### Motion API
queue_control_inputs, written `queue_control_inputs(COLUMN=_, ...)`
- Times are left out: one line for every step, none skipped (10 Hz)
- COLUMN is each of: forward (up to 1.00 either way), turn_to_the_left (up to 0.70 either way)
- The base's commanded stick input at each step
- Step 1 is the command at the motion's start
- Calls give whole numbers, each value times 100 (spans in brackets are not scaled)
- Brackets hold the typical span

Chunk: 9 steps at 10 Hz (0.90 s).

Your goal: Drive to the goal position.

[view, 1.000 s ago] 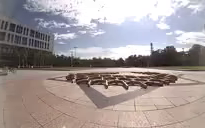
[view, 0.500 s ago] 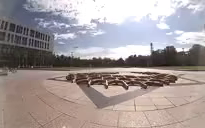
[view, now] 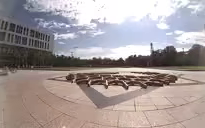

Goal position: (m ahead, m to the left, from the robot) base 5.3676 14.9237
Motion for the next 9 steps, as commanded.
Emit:
queue_control_inputs(forward=5, turn_to_the_left=0)
queue_control_inputs(forward=5, turn_to_the_left=-1)
queue_control_inputs(forward=5, turn_to_the_left=-1)
queue_control_inputs(forward=5, turn_to_the_left=0)
queue_control_inputs(forward=5, turn_to_the_left=0)
queue_control_inputs(forward=5, turn_to_the_left=0)
queue_control_inputs(forward=5, turn_to_the_left=0)
queue_control_inputs(forward=5, turn_to_the_left=0)
queue_control_inputs(forward=5, turn_to_the_left=-1)
